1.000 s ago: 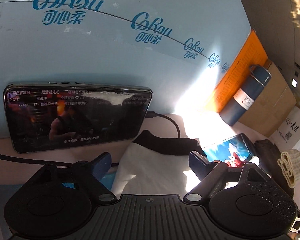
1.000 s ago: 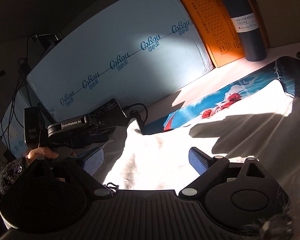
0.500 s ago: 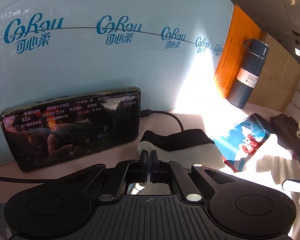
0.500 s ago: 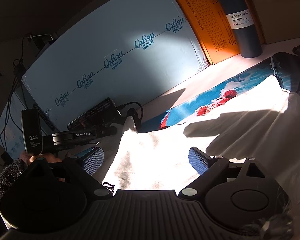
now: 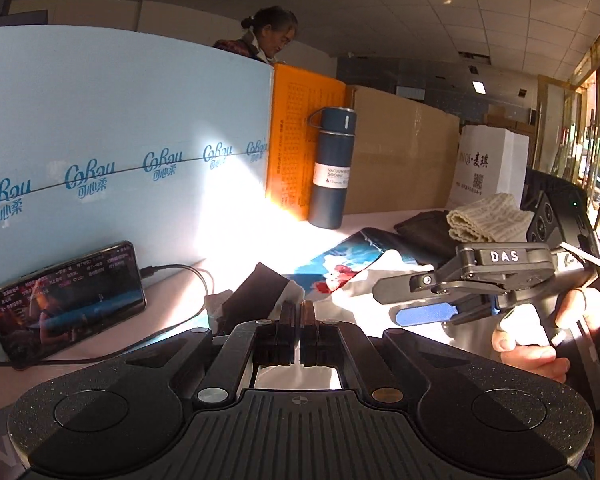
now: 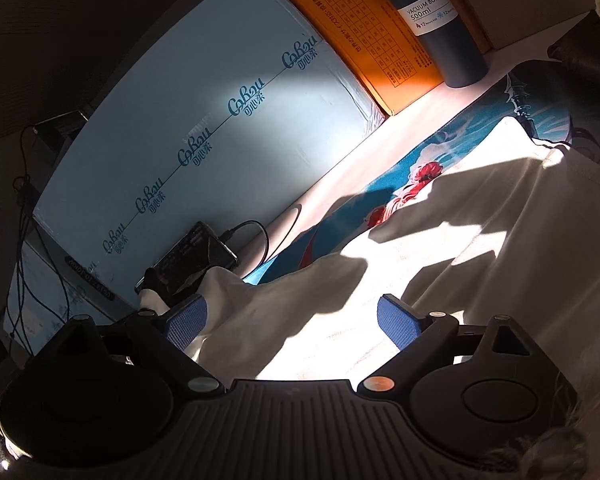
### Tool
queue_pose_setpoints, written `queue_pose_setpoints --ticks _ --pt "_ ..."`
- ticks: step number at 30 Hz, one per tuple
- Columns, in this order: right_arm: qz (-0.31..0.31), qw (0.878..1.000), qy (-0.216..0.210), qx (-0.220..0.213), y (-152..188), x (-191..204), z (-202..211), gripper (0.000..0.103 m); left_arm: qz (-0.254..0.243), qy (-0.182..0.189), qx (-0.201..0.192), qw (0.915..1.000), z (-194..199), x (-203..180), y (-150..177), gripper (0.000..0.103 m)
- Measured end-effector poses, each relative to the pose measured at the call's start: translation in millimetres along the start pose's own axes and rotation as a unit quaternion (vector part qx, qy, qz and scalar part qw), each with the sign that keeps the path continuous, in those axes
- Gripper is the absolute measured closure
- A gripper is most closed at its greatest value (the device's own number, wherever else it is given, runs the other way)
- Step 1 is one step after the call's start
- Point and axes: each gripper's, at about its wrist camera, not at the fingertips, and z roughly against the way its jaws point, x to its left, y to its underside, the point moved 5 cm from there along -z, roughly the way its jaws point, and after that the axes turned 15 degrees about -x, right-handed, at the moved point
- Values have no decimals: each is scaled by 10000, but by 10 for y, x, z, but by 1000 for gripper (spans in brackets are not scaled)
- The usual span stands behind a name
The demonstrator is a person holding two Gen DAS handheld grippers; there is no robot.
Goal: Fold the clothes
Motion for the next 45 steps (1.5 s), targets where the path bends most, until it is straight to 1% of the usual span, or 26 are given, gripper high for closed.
queue_pose_setpoints --ticks 2,4,5,7,8,9,10,12,14,16,18,19,20,21,22,23,26,29,31,33,37,41,45 --pt "-52 10000 32 19 5 -19 -6 11 -227 28 203 9995 7 -96 94 101" --pt "-44 10000 40 26 12 -17 -6 11 -272 -143 431 9986 -43 -76 195 100" --pt "-45 10000 46 26 13 -20 -5 11 -266 -222 516 9981 -66 -58 233 97" --pt "-71 10000 62 31 10 -34 -4 11 -240 -320 623 9973 -95 -27 271 95" --pt "-83 9999 71 36 10 -40 -7 11 -240 -353 632 9971 -97 -25 271 91" --pt "-89 9999 77 43 12 -43 -11 11 -237 -380 625 9970 -91 -27 268 84" --pt "-86 9999 77 48 15 -41 -12 11 -233 -407 617 9970 -84 -28 264 79" --pt "-72 9999 69 54 18 -35 -11 11 -191 -517 622 9965 -92 -19 250 57" --pt "-78 9999 60 51 18 -37 -8 11 -53 -585 622 9963 -104 4 239 50" --pt "-95 9999 61 54 18 -44 -8 11 161 -551 665 9961 -147 36 232 49" --pt "-107 9999 66 61 18 -48 -10 11 503 -614 695 9944 -210 121 219 48" --pt "-118 9999 67 63 17 -51 -10 11 716 -661 687 9929 -237 181 209 48" --pt "-134 9999 67 63 14 -56 -9 11 919 -719 676 9909 -266 248 200 52" --pt "-154 9998 68 64 11 -62 -8 11 1093 -773 670 9887 -294 316 193 61" --pt "-179 9998 71 65 7 -70 -7 11 1172 -812 643 9877 -311 359 184 75" --pt "-200 9997 69 72 4 -76 -7 11 1154 -836 596 9880 -317 378 171 103" --pt "-272 9996 38 104 -5 -96 -5 11 1070 -855 409 9897 -315 403 114 102" --pt "-552 9984 -65 101 -33 -151 10 11 683 -469 -9 9966 -162 171 -61 102" --pt "-855 9962 -153 59 -75 -220 35 11 326 -218 -207 9990 -24 -42 -160 102" --pt "-1098 9938 -193 -12 -124 -288 68 11 102 -22 -352 9993 121 -217 -215 102" --pt "-1179 9926 36 -290 -239 -398 162 11 -205 372 -612 9972 476 -515 -256 102" --pt "-1258 9901 266 -567 -354 -510 259 11 -472 464 -669 9956 763 -689 -160 102" --pt "-1335 9862 494 -844 -468 -622 358 11 -1100 673 -395 9909 922 -844 39 102"
